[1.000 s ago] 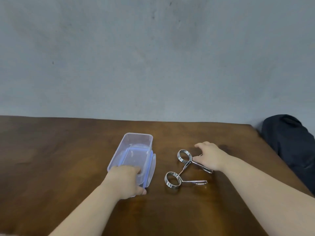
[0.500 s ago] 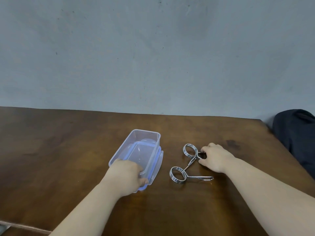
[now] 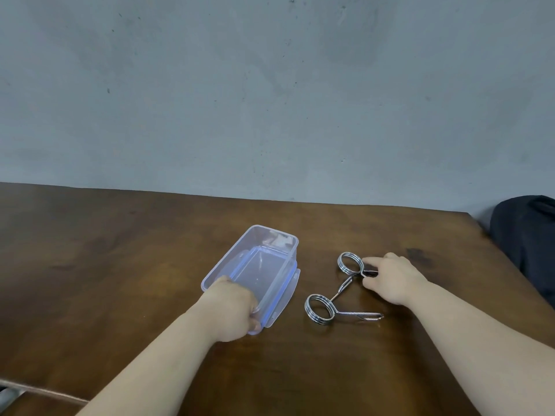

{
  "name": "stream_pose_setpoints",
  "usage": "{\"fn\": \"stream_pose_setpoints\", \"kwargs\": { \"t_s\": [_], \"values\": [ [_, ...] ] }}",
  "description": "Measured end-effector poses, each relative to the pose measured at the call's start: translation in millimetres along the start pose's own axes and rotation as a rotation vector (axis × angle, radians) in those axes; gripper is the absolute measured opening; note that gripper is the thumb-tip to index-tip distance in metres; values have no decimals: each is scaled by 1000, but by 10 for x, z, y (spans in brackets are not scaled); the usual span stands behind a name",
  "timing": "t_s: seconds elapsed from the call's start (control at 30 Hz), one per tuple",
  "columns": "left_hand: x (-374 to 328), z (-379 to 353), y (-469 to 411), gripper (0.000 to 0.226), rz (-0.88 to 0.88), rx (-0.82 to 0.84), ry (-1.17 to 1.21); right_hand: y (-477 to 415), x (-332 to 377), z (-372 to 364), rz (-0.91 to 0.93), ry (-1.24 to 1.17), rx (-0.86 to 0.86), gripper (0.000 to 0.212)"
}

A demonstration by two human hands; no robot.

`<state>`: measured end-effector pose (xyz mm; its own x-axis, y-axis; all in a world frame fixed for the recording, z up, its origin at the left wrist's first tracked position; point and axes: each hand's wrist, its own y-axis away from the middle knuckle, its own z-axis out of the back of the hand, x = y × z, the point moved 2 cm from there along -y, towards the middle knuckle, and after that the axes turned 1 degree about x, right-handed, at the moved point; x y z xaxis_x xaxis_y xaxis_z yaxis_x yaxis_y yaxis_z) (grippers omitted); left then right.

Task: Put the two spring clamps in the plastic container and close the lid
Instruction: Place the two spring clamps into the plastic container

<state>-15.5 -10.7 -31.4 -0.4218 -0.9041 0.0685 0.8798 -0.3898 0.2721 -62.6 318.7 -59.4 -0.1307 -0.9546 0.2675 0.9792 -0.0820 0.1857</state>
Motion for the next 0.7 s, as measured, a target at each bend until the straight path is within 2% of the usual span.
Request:
{"fn": "stream_pose_setpoints", "kwargs": {
  "t_s": [0.23, 0.37, 0.47, 0.53, 0.7],
  "values": [
    [-33, 67, -181, 13, -87, 100, -16, 17, 140, 285, -58, -132, -160, 62],
    [-40, 44, -304, 19, -209, 101, -63, 94, 458, 520, 106, -160, -226, 56],
    [-47, 18, -419, 5, -354, 77, -176, 187, 742, 625, 290, -73, -176, 49],
    [-59, 11, -476, 10, -420, 83, -250, 214, 904, 628, 375, 2, -126, 39],
    [-70, 55, -497, 8, -486, -3, -299, 116, 1196, 506, 439, 179, -23, 40]
  ]
}}
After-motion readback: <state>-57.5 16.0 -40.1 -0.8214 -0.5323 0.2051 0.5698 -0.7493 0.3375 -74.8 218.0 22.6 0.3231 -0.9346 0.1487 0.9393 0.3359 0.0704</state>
